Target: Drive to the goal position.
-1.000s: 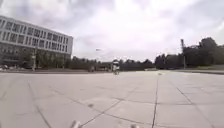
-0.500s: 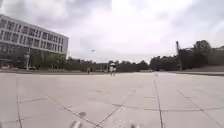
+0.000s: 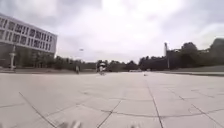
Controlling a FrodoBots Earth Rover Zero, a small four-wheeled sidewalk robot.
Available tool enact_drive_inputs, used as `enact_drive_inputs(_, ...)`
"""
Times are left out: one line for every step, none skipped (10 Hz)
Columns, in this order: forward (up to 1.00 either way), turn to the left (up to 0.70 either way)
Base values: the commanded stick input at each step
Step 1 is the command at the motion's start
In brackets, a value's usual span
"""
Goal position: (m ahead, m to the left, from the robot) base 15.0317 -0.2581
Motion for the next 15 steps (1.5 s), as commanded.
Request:
enact_drive_inputs(0.7,0.0)
enact_drive_inputs(0.7,0.0)
enact_drive_inputs(0.7,0.0)
enact_drive_inputs(0.7,0.0)
enact_drive_inputs(0.7,0.0)
enact_drive_inputs(0.7,0.0)
enact_drive_inputs(0.7,0.0)
enact_drive_inputs(0.7,0.0)
enact_drive_inputs(0.7,0.0)
enact_drive_inputs(0.7,0.0)
enact_drive_inputs(0.7,0.0)
enact_drive_inputs(0.7,0.0)
enact_drive_inputs(0.7,0.0)
enact_drive_inputs(0.7,0.0)
enact_drive_inputs(0.7,0.0)
